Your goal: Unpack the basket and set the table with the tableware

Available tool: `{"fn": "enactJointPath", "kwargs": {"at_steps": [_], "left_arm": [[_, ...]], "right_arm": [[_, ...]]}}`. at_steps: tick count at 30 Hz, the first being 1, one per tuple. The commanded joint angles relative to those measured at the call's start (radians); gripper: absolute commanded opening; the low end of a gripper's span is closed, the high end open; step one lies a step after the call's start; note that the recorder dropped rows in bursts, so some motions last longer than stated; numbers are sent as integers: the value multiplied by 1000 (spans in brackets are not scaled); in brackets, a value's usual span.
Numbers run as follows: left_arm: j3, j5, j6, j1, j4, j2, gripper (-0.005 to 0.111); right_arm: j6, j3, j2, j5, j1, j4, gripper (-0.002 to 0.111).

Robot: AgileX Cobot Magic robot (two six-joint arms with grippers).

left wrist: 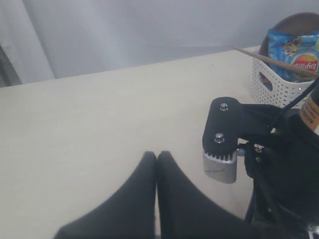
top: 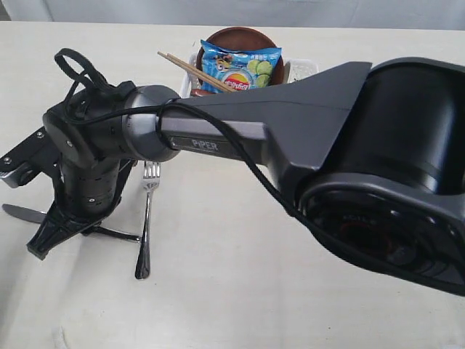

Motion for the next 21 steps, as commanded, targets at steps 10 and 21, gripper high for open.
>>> {"fn": "enactJointPath", "kwargs": {"at_steps": [10,21], "left_arm": [[2,-6,0,2,-1,-3,0],[2,-6,0,2,-1,-3,0]], "right_arm": [[239,9,18,43,-6,62,4],[648,9,8,121,-51,24,-1]]}}
